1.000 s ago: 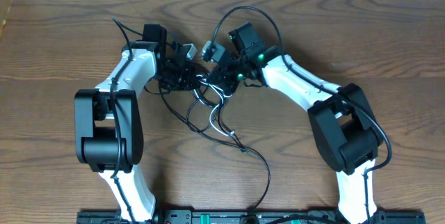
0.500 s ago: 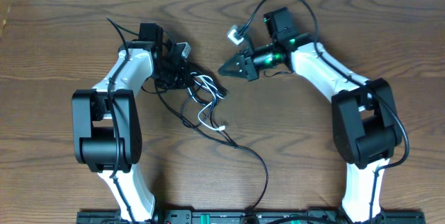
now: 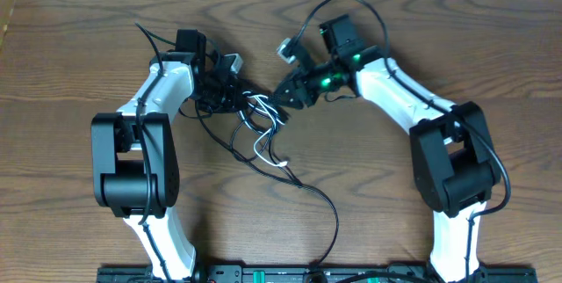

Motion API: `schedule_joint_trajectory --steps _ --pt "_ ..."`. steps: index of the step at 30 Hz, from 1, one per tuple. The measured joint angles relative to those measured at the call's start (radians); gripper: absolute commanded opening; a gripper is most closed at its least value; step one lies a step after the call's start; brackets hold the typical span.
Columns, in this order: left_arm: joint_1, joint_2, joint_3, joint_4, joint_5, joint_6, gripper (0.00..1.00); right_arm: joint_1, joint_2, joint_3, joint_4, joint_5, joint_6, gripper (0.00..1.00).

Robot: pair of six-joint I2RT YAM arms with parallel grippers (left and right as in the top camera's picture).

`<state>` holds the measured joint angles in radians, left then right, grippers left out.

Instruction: Untangle cables

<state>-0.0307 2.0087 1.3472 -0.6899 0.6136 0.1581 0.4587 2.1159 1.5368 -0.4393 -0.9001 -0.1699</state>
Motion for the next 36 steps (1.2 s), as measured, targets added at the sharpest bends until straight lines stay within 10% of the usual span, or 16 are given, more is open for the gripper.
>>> schedule_joint_trajectory --steps 11,18,36 --pt "0.0 0.0 0.0 -0.009 0.138 0.055 0.07 0.122 0.0 0.0 0.06 0.346 -0.039 0.54" --pt "0.0 0.0 0.0 -0.009 0.146 0.056 0.07 0.142 0.0 0.0 0.055 0.471 -0.051 0.01" --pt "-0.016 0.0 0.0 -0.019 0.11 0.047 0.07 0.088 0.0 0.0 -0.012 0.254 -0.076 0.01"
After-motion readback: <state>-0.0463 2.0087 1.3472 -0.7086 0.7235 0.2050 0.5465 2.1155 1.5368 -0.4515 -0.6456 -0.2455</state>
